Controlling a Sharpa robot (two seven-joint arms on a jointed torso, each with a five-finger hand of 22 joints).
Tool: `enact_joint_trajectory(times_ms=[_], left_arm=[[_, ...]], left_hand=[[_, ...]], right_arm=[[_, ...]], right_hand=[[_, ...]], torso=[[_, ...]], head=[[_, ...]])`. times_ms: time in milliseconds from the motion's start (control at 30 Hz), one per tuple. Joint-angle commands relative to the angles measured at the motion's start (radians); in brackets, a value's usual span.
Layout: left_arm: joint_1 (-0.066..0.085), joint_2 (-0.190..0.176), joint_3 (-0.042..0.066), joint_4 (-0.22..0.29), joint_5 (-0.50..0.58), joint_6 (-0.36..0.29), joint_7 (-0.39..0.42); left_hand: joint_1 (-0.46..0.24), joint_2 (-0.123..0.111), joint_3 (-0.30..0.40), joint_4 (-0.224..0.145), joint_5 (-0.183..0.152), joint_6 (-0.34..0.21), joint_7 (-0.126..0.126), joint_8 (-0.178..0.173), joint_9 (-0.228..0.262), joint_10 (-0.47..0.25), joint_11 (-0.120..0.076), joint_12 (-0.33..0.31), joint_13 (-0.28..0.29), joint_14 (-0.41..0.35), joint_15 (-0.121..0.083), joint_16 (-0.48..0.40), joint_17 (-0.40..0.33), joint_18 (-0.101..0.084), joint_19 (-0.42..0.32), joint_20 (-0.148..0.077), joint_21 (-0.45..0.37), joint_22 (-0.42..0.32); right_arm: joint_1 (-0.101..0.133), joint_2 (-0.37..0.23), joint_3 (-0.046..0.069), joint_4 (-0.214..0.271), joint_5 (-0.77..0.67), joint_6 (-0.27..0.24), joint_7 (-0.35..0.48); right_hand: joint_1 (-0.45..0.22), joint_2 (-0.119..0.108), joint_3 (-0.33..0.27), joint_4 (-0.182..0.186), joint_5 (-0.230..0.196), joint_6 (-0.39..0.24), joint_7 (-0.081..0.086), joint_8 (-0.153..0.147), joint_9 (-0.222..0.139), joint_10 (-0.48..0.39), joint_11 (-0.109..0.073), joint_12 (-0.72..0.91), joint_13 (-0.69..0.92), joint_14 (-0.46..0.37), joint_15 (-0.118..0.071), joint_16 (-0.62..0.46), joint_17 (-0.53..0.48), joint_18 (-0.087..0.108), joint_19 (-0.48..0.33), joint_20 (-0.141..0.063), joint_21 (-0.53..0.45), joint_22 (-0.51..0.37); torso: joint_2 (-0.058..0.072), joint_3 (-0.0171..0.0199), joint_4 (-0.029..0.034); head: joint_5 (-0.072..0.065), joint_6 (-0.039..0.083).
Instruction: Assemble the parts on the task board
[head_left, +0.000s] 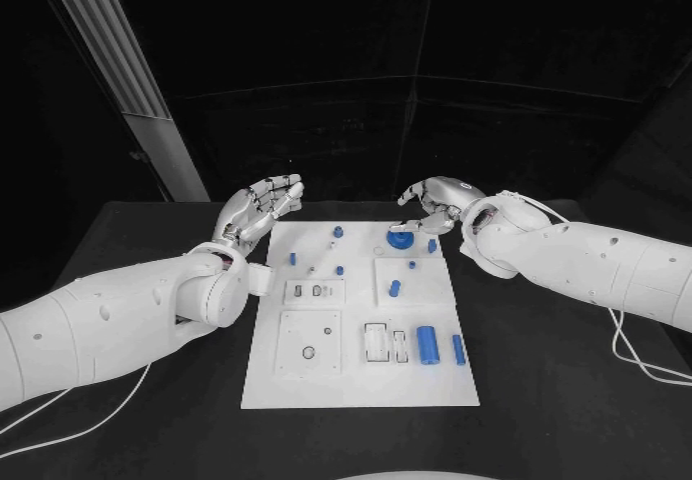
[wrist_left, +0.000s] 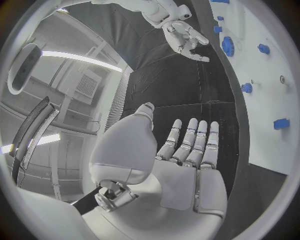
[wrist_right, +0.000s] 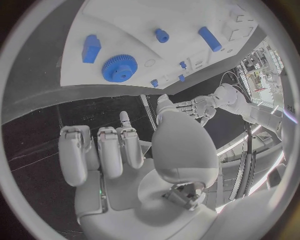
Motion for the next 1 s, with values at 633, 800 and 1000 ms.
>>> enact_joint_trajectory(times_ms=[633,800,1000], left_arm=[[0.001,-0.009,0.001,0.004,-0.005,0.010,0.302],[0.001,-0.009,0.001,0.003,-0.005,0.010,0.301],[0.001,-0.008,0.001,0.003,-0.005,0.010,0.301]], left_hand=[[0.003,0.010,-0.003,0.000,0.007,-0.007,0.141,0.006,-0.002,-0.004,0.001,0.005,0.000,0.003,0.006,0.007,0.000,0.003,-0.010,0.000,0.001,-0.002],[0.003,0.010,-0.003,0.000,0.007,-0.007,0.141,0.006,-0.002,-0.004,0.001,0.005,0.000,0.003,0.006,0.007,0.000,0.003,-0.010,0.000,0.001,-0.002],[0.004,0.011,-0.004,0.000,0.008,-0.008,0.141,0.006,-0.002,-0.004,0.001,0.005,0.000,0.003,0.006,0.007,0.000,0.003,-0.011,0.000,0.000,-0.003]], right_arm=[[-0.001,0.008,0.000,-0.001,-0.083,0.062,-0.098],[-0.002,0.014,0.000,-0.005,-0.084,0.077,-0.106],[-0.004,0.021,0.000,-0.008,-0.084,0.095,-0.117]], right_hand=[[0.192,-0.065,0.060,-0.003,0.266,0.135,0.082,0.052,0.017,0.104,0.075,0.003,0.263,0.106,0.046,0.002,0.263,-0.006,0.109,0.047,0.003,0.263],[0.218,-0.057,0.068,-0.004,0.255,0.143,0.080,0.052,0.018,0.104,0.074,0.003,0.263,0.106,0.045,0.002,0.263,-0.006,0.109,0.046,0.003,0.263],[0.234,-0.051,0.073,-0.005,0.245,0.145,0.079,0.049,0.017,0.104,0.073,0.003,0.263,0.106,0.044,0.002,0.263,-0.006,0.109,0.046,0.003,0.263]], torso=[[-0.001,0.0000,-0.0001],[-0.001,-0.0003,0.0004],[-0.001,-0.0006,0.0009]], head=[[-0.002,-0.014],[-0.002,-0.016],[-0.001,-0.017]])
